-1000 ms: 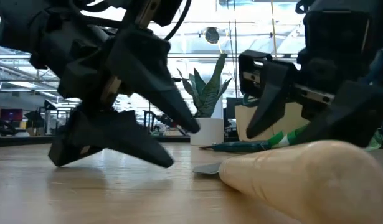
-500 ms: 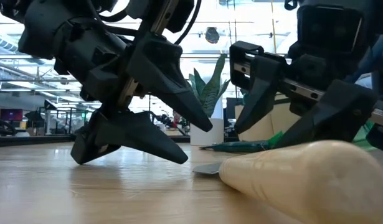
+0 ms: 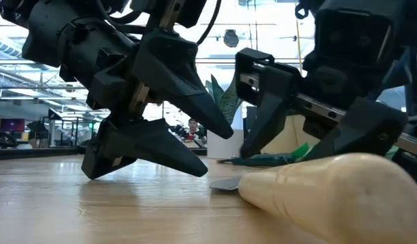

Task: Pick & Place Garden tools in Gardening bag
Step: Put the brown trowel into the gardening bag

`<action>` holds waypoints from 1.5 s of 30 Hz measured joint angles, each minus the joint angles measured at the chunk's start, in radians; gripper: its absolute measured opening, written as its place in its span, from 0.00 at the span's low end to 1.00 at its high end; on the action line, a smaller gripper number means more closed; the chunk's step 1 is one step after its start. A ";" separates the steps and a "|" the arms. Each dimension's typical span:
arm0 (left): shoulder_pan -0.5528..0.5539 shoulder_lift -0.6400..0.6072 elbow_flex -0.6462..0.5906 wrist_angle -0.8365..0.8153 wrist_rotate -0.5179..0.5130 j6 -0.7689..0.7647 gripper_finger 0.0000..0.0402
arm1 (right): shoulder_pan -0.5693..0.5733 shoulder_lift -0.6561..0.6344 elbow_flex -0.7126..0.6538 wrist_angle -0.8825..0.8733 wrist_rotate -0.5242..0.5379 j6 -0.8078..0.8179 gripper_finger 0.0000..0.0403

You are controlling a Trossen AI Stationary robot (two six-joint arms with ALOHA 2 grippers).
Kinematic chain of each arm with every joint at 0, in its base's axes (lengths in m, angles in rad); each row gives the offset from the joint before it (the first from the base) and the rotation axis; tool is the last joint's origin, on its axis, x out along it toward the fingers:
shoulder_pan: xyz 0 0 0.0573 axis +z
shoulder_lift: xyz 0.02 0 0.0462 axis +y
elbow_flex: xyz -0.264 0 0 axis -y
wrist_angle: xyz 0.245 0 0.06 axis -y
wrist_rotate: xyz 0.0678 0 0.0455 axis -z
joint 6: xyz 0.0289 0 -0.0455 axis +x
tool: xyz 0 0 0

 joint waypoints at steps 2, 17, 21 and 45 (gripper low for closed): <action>0.002 -0.006 -0.001 -0.007 0.016 0.015 0.44 | -0.002 0.010 0.003 0.010 0.015 0.001 0.40; -0.007 -0.052 0.000 -0.122 0.031 0.007 0.44 | -0.061 0.008 0.002 -0.024 0.019 -0.050 0.25; -0.011 -0.052 0.000 -0.164 0.049 0.078 0.44 | -0.058 0.007 0.002 -0.016 0.017 -0.147 0.22; 0.000 -0.120 0.002 -0.161 0.073 0.706 0.44 | -0.025 -0.222 -0.001 -0.172 0.032 0.650 0.28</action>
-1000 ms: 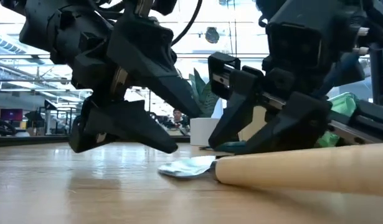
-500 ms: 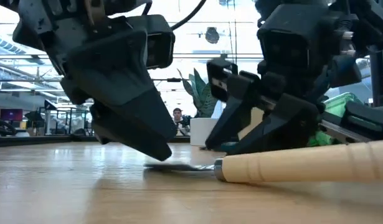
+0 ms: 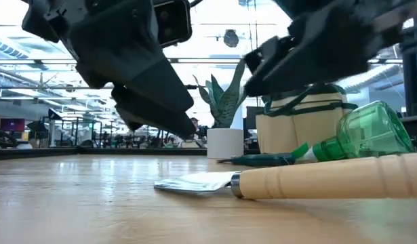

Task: Pick & Place Garden tools in Gardening bag
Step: Put the brown trowel into the gardening bag

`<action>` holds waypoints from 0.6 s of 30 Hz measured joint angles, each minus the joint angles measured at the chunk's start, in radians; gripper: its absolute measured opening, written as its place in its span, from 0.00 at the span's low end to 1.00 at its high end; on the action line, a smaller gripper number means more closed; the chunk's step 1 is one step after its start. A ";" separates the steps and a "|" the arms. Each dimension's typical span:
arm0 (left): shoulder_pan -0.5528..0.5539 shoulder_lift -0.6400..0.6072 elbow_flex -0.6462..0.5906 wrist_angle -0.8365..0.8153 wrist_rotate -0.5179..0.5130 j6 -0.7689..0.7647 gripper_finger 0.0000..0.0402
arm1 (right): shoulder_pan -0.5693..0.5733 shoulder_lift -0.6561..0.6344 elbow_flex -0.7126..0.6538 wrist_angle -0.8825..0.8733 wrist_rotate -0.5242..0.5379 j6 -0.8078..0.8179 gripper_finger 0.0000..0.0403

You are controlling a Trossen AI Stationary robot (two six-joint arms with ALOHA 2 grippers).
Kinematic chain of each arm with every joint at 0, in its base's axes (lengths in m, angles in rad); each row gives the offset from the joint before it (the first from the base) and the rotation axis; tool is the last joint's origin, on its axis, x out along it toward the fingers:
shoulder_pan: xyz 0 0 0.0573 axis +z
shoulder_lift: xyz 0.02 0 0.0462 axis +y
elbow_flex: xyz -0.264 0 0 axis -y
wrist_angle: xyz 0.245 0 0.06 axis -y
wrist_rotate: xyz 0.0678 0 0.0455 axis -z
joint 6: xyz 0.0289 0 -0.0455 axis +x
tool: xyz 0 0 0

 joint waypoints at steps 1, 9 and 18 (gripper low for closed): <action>-0.001 0.000 0.000 -0.002 -0.010 0.031 0.44 | 0.015 -0.007 0.000 -0.011 0.000 0.028 0.30; -0.003 0.000 0.000 0.005 -0.118 0.290 0.44 | 0.128 -0.011 -0.001 -0.010 0.117 0.254 0.45; 0.026 0.000 0.000 0.004 -0.121 0.398 0.44 | 0.181 0.054 0.000 0.004 0.183 0.549 0.54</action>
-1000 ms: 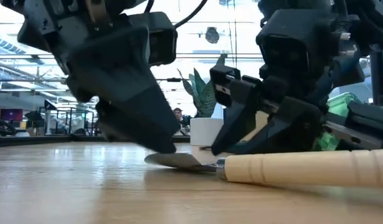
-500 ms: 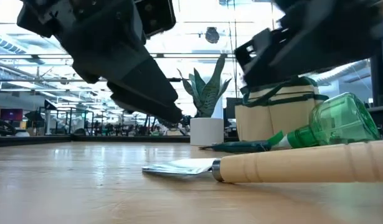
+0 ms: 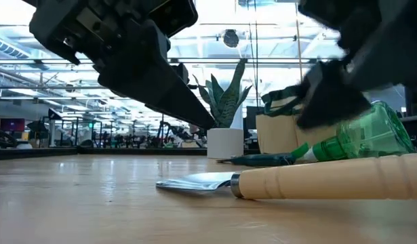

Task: Pick & Place Garden tools in Gardening bag
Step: Put the brown trowel into the gardening bag

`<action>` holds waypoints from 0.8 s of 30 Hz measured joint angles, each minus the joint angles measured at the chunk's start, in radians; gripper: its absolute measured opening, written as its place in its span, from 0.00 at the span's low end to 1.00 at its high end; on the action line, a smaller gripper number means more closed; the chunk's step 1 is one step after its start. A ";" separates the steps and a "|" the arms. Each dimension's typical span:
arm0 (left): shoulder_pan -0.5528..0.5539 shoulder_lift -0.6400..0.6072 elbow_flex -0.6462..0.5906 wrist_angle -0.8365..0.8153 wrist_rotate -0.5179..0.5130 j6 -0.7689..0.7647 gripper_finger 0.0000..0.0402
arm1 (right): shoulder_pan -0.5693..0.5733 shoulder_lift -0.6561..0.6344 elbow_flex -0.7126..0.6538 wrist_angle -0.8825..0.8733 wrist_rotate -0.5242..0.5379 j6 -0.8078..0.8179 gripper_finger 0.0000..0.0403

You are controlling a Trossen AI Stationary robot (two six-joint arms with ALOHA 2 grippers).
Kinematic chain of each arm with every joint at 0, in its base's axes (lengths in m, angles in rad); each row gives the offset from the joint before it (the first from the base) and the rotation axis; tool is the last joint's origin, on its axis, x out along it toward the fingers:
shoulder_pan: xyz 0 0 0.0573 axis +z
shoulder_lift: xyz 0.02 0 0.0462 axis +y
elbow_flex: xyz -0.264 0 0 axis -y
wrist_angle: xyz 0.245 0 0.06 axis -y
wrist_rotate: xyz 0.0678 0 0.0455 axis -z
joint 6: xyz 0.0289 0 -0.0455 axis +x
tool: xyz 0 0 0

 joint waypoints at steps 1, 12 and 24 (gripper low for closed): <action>0.001 0.000 0.000 0.000 0.002 0.012 0.44 | 0.004 0.011 0.000 -0.004 0.003 0.016 0.54; 0.026 0.001 0.000 0.054 0.089 0.049 0.44 | 0.014 0.036 0.000 0.028 -0.004 0.206 0.53; -0.012 0.062 0.000 0.261 0.185 0.184 0.44 | 0.033 0.036 0.000 0.046 0.023 0.272 0.52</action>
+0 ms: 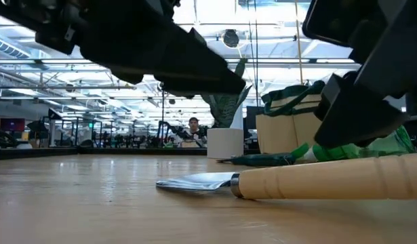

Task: Pick & Place Garden tools in Gardening bag
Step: Put the brown trowel into the gardening bag

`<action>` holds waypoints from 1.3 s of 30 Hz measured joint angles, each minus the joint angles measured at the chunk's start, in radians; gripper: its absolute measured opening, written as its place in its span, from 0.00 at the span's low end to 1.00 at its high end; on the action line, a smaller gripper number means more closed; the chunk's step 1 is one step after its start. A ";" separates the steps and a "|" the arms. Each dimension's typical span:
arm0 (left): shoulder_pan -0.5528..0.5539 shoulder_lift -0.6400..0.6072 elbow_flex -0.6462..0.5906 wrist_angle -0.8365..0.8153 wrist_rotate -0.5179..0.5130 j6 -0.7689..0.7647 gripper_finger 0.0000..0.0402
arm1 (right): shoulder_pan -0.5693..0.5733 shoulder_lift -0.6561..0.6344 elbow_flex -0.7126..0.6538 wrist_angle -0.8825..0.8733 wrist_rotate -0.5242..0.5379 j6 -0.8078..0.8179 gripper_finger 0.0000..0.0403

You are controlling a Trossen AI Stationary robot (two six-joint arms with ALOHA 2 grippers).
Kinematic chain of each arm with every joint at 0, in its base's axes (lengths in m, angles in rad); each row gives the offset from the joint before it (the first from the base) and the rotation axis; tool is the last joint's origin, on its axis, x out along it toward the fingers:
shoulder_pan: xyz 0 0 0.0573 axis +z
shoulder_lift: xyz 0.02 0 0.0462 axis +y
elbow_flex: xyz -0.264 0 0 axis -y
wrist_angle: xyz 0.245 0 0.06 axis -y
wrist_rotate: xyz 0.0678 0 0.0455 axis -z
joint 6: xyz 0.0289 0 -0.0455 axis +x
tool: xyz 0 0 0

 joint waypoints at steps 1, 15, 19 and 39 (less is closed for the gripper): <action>0.000 0.008 0.000 0.014 0.011 -0.013 0.44 | 0.000 0.000 0.000 0.000 0.001 -0.007 0.52; -0.016 0.163 0.102 0.047 0.026 -0.016 0.44 | 0.000 -0.003 0.001 0.008 -0.002 -0.068 0.51; -0.013 0.189 0.186 -0.092 0.025 -0.006 0.44 | 0.001 -0.003 0.001 -0.006 -0.032 -0.068 0.51; 0.017 0.202 0.278 -0.344 0.025 0.022 0.44 | 0.002 -0.003 0.001 -0.033 -0.106 -0.087 0.47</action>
